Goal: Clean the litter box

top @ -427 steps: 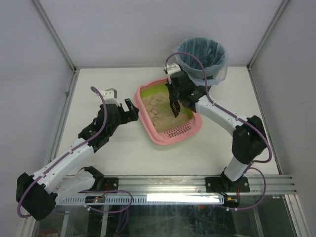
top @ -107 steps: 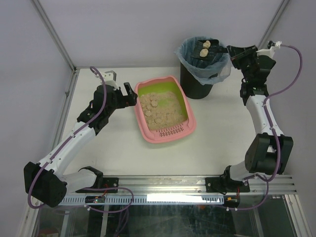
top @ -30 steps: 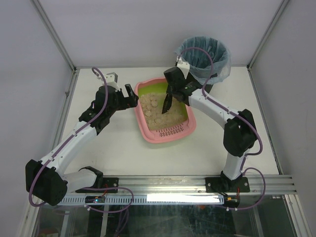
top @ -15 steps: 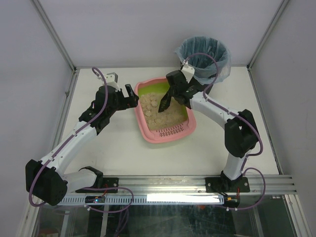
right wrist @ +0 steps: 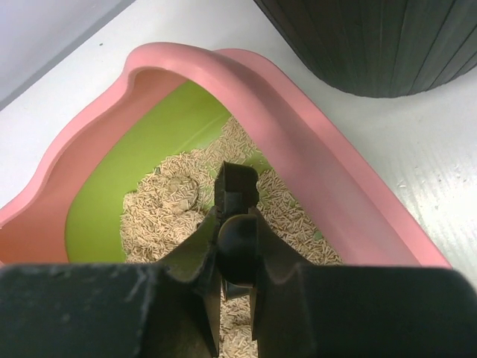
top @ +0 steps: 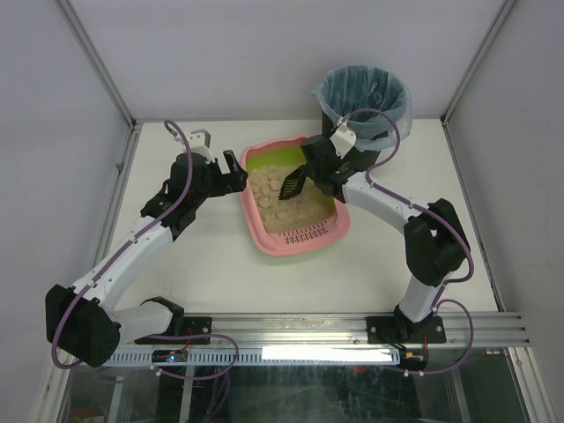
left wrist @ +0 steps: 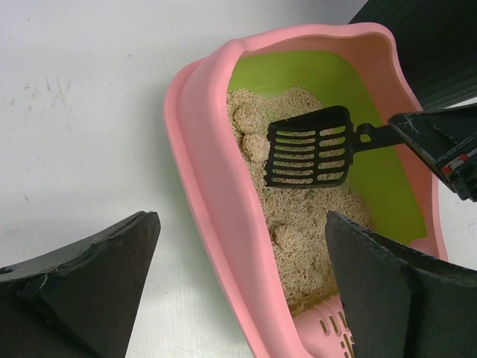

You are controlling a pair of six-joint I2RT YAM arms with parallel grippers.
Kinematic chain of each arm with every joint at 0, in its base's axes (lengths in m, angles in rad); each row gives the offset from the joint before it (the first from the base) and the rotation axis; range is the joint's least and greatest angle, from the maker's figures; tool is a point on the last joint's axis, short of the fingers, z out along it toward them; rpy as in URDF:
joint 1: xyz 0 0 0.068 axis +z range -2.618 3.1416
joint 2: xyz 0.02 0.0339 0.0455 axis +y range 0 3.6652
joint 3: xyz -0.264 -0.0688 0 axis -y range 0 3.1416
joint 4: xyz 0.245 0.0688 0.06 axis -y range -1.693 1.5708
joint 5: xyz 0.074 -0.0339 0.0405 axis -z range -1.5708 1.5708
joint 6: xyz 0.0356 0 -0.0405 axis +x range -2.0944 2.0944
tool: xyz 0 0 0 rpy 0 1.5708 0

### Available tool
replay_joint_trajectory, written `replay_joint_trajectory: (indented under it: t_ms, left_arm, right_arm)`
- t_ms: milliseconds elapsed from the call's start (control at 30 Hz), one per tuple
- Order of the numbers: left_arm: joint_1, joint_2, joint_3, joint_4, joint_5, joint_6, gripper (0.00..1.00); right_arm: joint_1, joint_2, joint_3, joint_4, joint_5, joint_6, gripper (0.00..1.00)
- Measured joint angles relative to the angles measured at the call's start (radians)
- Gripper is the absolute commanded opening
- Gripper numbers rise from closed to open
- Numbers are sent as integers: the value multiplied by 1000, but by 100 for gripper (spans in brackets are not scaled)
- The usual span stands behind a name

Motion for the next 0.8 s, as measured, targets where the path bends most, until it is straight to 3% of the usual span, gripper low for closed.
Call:
replay_joint_trajectory:
  t_ms: [800]
  left_arm:
    - [0,2,0,0,9,0,99]
  right_arm:
    - [23,4,-157,173,32,298,0]
